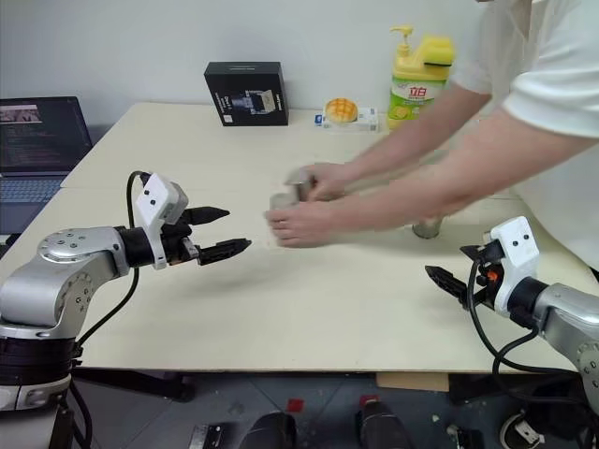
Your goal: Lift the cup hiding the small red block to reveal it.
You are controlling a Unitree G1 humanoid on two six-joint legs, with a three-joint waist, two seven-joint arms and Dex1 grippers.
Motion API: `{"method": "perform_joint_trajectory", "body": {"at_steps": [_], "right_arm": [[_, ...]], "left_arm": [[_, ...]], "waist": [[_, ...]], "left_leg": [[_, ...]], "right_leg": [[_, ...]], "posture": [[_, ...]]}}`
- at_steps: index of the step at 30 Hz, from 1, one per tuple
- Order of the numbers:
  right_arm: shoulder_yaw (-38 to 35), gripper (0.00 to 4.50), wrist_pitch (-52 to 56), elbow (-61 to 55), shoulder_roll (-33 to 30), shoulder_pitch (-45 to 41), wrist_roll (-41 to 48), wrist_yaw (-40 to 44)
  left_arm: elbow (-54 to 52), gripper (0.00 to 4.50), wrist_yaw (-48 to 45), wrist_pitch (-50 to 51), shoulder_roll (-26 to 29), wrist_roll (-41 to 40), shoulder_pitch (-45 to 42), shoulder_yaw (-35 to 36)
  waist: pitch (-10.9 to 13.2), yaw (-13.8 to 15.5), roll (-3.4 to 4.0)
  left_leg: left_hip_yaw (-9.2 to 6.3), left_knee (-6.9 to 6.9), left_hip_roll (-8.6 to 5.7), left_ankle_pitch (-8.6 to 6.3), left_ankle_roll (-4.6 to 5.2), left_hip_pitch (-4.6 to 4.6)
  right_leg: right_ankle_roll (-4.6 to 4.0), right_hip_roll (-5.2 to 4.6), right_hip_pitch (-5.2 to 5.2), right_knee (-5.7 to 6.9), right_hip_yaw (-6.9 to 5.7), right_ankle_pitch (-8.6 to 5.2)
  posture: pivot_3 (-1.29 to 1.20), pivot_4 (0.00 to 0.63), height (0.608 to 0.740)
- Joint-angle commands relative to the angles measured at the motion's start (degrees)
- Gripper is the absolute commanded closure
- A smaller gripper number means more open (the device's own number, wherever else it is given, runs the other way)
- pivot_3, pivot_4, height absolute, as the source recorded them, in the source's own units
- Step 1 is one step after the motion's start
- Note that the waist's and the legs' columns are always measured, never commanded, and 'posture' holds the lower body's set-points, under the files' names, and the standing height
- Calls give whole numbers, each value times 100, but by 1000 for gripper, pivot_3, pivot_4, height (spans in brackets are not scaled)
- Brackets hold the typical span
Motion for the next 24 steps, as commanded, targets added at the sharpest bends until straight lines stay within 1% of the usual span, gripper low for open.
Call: {"method": "perform_joint_trajectory", "body": {"at_steps": [1, 5, 8, 10, 14, 16, 18, 24], "right_arm": [[-81, 0, -152, -109, -69, -20, -27, 35], [-50, 0, -165, -119, -80, -20, -20, 76], [79, 0, -198, -151, -138, -26, -7, 211], [339, 0, -248, -183, -136, -100, -12, 322], [1184, 0, -429, -312, -151, -453, -72, 717], [1556, 0, -487, -162, -69, -972, -81, 902], [1771, 0, -591, -56, -25, -1258, -137, 1049], [2079, 0, -821, 73, 69, -1538, -330, 1118]], "left_arm": [[83, 15, -22, -224, 106, 85, -110, 118], [133, 15, 8, -314, 135, 137, 1, 190], [183, 15, 239, -386, 130, 205, 264, 425], [189, 15, 429, -417, 39, 212, 454, 566], [255, 15, 1016, -690, -322, 414, 801, 696], [309, 15, 1556, -925, -705, 587, 836, 743], [409, 15, 1971, -1157, -1092, 692, 774, 776], [1125, 15, 2962, -1932, -2070, 1214, 337, 508]], "waist": [[0, 0, 0], [0, 0, 0], [0, -10, 0], [0, -12, 0], [0, -7, 1], [1, -1, 2], [1, 2, 1], [-4, 132, -7]], "left_leg": [[0, 0, 0, 0, 0, 0], [0, 1, 0, 0, 0, 0], [3, 0, 1, 0, 0, 2], [2, -1, 3, 0, 0, 2], [3, 1, 5, 0, 0, 5], [2, 5, 4, 0, 0, 4], [3, 12, 4, 0, 0, 2], [-4, 12, 0, 0, 0, -2]], "right_leg": [[0, 0, 0, 1, 0, 0], [0, 0, 0, 2, 0, 0], [0, 0, 0, 2, 2, 0], [0, 0, -1, 2, 1, 0], [0, 0, 0, 3, 1, 0], [2, 0, 1, 4, 1, 1], [10, 0, 1, 5, 2, 7], [11, -1, 5, -1, -4, 8]], "posture": [[0, 150, 740], [0, 150, 740], [0, 150, 740], [0, 150, 740], [0, 150, 740], [0, 150, 740], [0, 150, 740], [0, 150, 740]]}}
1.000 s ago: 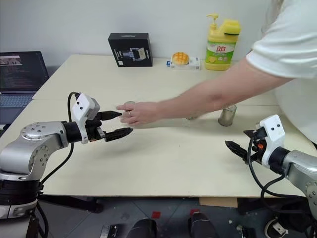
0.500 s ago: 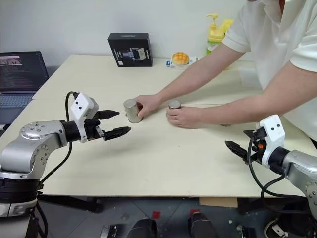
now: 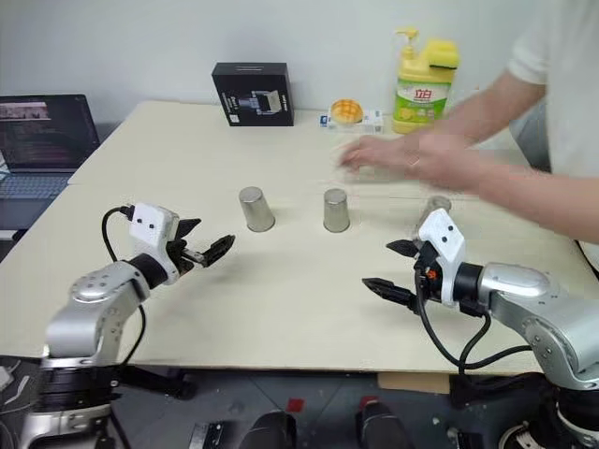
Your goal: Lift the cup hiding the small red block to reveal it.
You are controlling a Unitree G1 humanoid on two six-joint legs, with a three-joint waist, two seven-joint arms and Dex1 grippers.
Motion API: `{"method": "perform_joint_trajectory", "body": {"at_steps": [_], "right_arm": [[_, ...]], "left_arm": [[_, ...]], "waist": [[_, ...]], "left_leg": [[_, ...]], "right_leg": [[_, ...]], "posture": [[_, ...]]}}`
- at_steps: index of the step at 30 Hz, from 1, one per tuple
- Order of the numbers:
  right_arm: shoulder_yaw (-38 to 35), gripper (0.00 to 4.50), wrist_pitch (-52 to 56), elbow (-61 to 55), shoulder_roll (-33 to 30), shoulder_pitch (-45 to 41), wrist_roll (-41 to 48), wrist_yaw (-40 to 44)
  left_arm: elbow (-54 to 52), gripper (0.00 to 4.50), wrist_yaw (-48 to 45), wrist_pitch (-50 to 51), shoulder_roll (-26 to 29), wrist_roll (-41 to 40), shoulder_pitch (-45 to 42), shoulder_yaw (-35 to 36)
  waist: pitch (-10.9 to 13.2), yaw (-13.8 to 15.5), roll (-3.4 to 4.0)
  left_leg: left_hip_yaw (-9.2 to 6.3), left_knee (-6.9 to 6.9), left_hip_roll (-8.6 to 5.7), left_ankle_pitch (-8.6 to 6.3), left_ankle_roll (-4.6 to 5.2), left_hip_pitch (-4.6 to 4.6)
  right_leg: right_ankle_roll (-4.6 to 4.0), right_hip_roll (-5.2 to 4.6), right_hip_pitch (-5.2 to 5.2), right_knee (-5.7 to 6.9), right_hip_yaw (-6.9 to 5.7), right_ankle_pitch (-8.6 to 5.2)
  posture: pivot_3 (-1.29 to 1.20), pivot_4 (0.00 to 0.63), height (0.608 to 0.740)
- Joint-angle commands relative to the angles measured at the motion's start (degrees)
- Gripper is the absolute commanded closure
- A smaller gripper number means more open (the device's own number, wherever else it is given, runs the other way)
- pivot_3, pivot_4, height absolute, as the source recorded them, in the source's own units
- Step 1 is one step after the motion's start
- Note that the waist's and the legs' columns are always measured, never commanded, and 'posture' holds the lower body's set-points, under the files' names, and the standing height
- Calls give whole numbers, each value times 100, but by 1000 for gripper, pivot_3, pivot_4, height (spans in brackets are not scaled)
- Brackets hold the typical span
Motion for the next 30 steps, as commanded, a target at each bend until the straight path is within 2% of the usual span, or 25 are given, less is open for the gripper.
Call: {"method": "perform_joint_trajectory", "body": {"at_steps": [1, 9, 14, 21, 24, 26, 29, 30], "right_arm": [[30, 0, -200, -2, 65, -154, -102, 50], [-38, 0, -144, -88, 120, -175, -183, -153], [-155, 0, -28, -230, 121, -120, -116, -349], [-361, 0, 189, -516, 135, 41, 29, -643], [-442, 0, 253, -566, 139, 55, 47, -714], [-503, 0, 287, -589, 121, 67, 61, -744], [-590, 0, 315, -586, 110, 60, 67, -791], [-609, 0, 308, -571, 102, 54, 54, -798]], "left_arm": [[400, 15, 519, -593, -371, 328, -386, -125], [2196, 15, 462, -1596, -989, 611, -1379, -512], [3344, 15, 473, -2154, -1074, 754, -2018, -570], [5524, 15, 606, -3153, -1254, 925, -3238, -528], [5972, 531, 598, -3378, -1273, 921, -3469, -476], [6184, 1121, 628, -3466, -1280, 936, -3574, -464], [6316, 1762, 678, -3542, -1281, 936, -3635, -436], [6309, 1795, 675, -3558, -1285, 934, -3639, -433]], "waist": [[0, 34, -1], [0, 37, -1], [0, 31, -1], [0, 35, -1], [0, 25, -1], [0, 26, -1], [0, 27, -1], [0, 27, -1]], "left_leg": [[0, 1, -1, 0, 0, -2], [0, 2, -4, 0, 0, -1], [-1, 0, -6, 0, 0, -3], [-3, 1, -11, 0, 0, -6], [-3, -1, -12, 0, 0, -8], [-4, -2, -12, 0, 0, -8], [-4, -2, -12, 0, 0, -8], [-4, -2, -12, 0, 0, -8]], "right_leg": [[0, 0, 0, 0, 0, 0], [0, -1, 0, 3, 0, 2], [1, -1, 0, 2, 1, 2], [2, -1, 0, 1, 1, 2], [2, -2, -1, -3, 0, 2], [2, -1, -1, -2, 0, 2], [2, -2, -1, -2, 0, 2], [2, -1, -1, -2, 0, 2]], "posture": [[0, 150, 740], [0, 150, 740], [0, 150, 740], [0, 150, 740], [0, 150, 740], [0, 150, 740], [0, 150, 740], [0, 150, 740]]}}
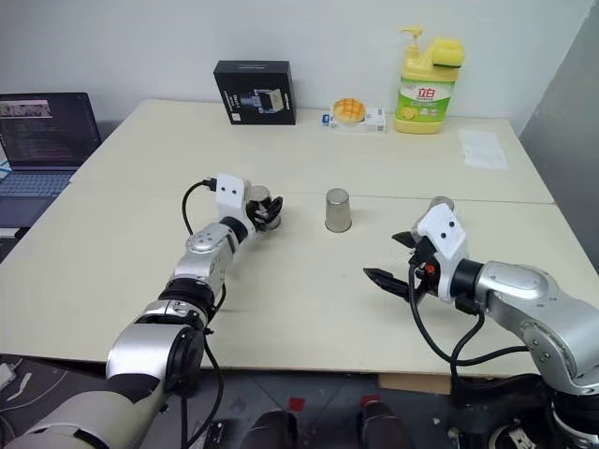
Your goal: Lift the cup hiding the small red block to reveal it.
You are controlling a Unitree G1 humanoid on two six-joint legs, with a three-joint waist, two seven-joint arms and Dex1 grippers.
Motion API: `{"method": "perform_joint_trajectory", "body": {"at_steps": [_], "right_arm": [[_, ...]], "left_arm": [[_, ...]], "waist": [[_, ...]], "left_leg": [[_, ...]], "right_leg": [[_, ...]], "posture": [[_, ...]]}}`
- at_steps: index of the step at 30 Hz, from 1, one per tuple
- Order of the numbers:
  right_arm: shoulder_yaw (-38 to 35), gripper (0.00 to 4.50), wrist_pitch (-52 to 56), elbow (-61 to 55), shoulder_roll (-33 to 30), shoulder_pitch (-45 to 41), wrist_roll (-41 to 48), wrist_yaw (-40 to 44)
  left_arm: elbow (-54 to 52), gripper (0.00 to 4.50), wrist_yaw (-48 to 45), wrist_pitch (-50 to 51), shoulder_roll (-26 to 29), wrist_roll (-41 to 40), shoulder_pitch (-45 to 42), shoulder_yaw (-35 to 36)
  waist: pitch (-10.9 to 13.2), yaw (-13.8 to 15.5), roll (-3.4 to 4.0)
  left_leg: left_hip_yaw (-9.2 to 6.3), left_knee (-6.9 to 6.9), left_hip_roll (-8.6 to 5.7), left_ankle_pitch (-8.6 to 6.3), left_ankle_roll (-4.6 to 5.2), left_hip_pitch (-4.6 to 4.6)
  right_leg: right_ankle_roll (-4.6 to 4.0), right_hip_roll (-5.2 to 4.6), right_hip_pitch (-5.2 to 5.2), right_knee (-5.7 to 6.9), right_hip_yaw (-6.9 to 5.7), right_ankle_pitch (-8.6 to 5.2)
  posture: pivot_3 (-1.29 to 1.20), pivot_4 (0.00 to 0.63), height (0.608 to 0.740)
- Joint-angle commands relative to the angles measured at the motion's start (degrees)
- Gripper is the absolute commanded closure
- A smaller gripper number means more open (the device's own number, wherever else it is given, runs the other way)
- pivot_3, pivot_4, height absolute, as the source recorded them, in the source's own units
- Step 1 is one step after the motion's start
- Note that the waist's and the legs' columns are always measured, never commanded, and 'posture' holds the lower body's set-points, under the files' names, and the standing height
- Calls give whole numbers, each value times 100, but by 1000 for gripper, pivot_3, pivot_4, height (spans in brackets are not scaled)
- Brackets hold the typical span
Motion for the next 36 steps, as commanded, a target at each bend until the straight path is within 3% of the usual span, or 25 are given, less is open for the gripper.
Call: {"method": "perform_joint_trajectory", "body": {"at_steps": [1, 12, 16, 24, 26, 31, 36], "right_arm": [[-242, 0, -13, -171, -48, -13, 55, -61], [-185, 0, -62, -47, -11, -128, 46, -50], [-98, 0, -83, 62, -4, -260, 2, -20], [-93, 0, -18, 37, -32, -285, 17, -43], [-135, 0, 10, 34, -51, -298, 29, -63], [-207, 0, 69, 1, -79, -272, 68, -86], [-167, 0, 44, 14, -75, -233, 47, -55]], "left_arm": [[-12, 1798, 32, -181, -9, 43, -159, 53], [-1732, 1799, 504, 1317, 356, -8, -298, 194], [-1301, 1799, 1025, 1205, 656, 259, -239, 186], [-319, 1799, 884, 704, 630, 99, -386, 391], [-84, 1094, 909, 580, 629, 158, -397, 387], [134, 64, 880, 417, 669, 144, -431, 429], [-483, 26, 563, 787, 783, 161, -452, 331]], "waist": [[0, 0, 0], [1, -15, -1], [1, -55, -1], [1, 4, -1], [1, 6, -1], [1, 5, -1], [1, 3, -1]], "left_leg": [[0, 0, 0, 0, 0, 0], [-4, 0, 1, 0, 0, -2], [-3, 0, 2, 0, 0, 4], [-6, 2, 1, 0, -1, -3], [-6, 1, 1, 0, -1, -3], [-7, 1, 1, 0, 0, -5], [-7, 1, 1, 0, -1, -4]], "right_leg": [[0, 0, 0, 0, 0, 0], [0, 0, -1, 2, -2, 0], [0, 0, 0, 5, -1, 0], [0, -1, 0, 1, -7, 0], [0, -1, -1, 0, -8, 0], [-1, -1, -2, 1, -9, 0], [0, -1, -2, 3, -9, 0]], "posture": [[0, 150, 740], [0, 150, 740], [0, 150, 740], [0, 150, 740], [0, 150, 740], [0, 150, 740], [0, 150, 740]]}}
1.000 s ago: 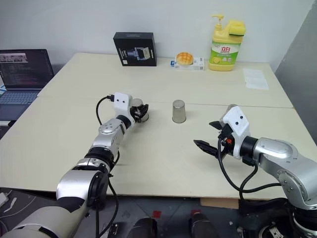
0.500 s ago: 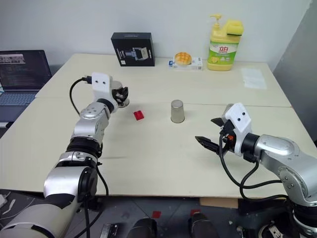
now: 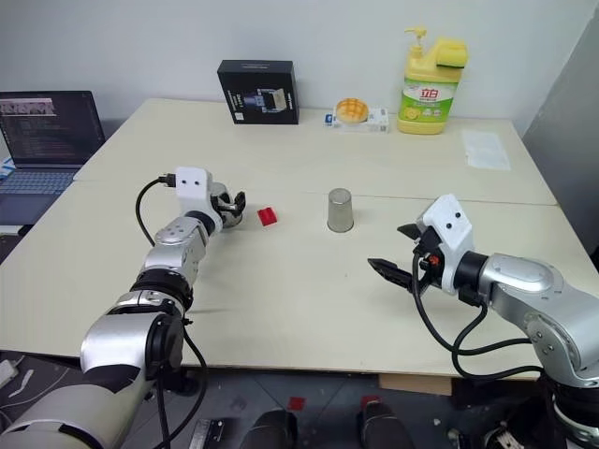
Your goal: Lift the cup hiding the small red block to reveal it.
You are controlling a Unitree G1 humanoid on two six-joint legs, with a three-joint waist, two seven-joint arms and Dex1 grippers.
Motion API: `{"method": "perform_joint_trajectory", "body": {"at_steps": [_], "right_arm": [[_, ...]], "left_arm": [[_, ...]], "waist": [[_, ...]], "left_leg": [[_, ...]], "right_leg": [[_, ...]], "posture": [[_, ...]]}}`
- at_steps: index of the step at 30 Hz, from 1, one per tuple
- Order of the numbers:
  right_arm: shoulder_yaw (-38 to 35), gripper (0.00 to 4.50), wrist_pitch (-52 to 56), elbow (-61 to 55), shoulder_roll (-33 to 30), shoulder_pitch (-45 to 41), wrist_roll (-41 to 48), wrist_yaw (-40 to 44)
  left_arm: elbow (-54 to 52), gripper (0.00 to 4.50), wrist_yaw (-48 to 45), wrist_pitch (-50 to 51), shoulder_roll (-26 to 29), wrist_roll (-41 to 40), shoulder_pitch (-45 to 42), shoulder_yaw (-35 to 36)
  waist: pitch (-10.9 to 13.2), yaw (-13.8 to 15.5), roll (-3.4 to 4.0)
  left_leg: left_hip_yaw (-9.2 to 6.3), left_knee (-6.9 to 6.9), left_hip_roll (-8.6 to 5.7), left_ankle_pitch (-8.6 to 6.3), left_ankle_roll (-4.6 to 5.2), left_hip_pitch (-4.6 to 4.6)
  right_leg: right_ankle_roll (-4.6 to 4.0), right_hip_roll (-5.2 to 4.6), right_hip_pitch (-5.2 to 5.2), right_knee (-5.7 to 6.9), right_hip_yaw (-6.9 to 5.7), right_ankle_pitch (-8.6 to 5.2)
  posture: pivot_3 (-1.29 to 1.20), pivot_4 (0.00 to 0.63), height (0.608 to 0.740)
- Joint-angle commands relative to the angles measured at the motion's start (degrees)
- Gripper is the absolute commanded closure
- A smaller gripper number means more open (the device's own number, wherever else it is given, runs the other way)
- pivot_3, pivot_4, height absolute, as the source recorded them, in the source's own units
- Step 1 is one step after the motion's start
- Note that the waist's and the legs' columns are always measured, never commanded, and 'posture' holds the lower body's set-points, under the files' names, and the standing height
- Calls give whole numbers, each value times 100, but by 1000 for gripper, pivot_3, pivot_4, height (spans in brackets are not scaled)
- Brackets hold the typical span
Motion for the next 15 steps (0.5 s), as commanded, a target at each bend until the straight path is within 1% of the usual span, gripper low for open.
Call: {"method": "perform_joint_trajectory", "body": {"at_steps": [1, 3, 5, 9, 10, 11, 12, 15], "right_arm": [[-131, 0, -75, -115, -35, -60, 18, 31], [-111, 0, -94, -84, -20, -87, 19, 53], [-85, 0, -127, -57, -28, -93, 0, 96], [-30, 0, -179, 38, -20, -159, -21, 192], [-16, 0, -192, 72, -9, -179, -29, 219], [20, 0, -224, 121, 16, -197, -54, 247], [45, 0, -246, 155, 35, -208, -72, 267], [124, 0, -309, 221, 100, -208, -118, 304]], "left_arm": [[-1101, 26, -399, 512, 278, 25, -194, -152], [-1729, 26, -589, 964, 428, 70, -94, -253], [-2580, 26, -811, 1676, 626, 6, 109, -307], [-4643, 26, -1685, 3596, 1236, -424, 692, -453], [-5137, 26, -1937, 4126, 1449, -571, 881, -508], [-5717, 26, -2343, 4658, 1822, -699, 1205, -677], [-6108, 26, -2612, 5020, 2074, -779, 1426, -791], [-6890, 26, -3007, 5646, 2549, -1105, 2057, -762]], "waist": [[0, -2, 0], [2, -8, -3], [2, -14, -2], [2, -107, -1], [2, -130, -1], [2, -135, -1], [3, -154, 1], [4, -228, 2]], "left_leg": [[-1, 0, 0, 0, 0, -2], [-1, 0, 0, 0, 0, -2], [-3, 0, 2, 0, -1, -9], [-1, -3, 4, 0, -1, -5], [-1, -3, 5, 0, -1, -5], [-2, -3, 7, 0, -1, -3], [-3, -2, 6, 0, -1, -1], [1, -9, 10, 0, -1, 6]], "right_leg": [[0, 0, -1, 0, -1, 0], [0, 0, -1, 1, 0, 0], [-1, 1, -7, 1, -2, 0], [-1, 0, -7, 4, 1, 0], [-2, 0, -7, 5, 0, 0], [-2, 0, -7, 5, -1, 0], [-2, 0, -5, 7, -4, -1], [-4, 2, -5, 7, 1, -3]], "posture": [[0, 150, 740], [0, 150, 740], [0, 150, 740], [0, 150, 740], [0, 150, 740], [0, 150, 740], [0, 150, 740], [0, 150, 740]]}}
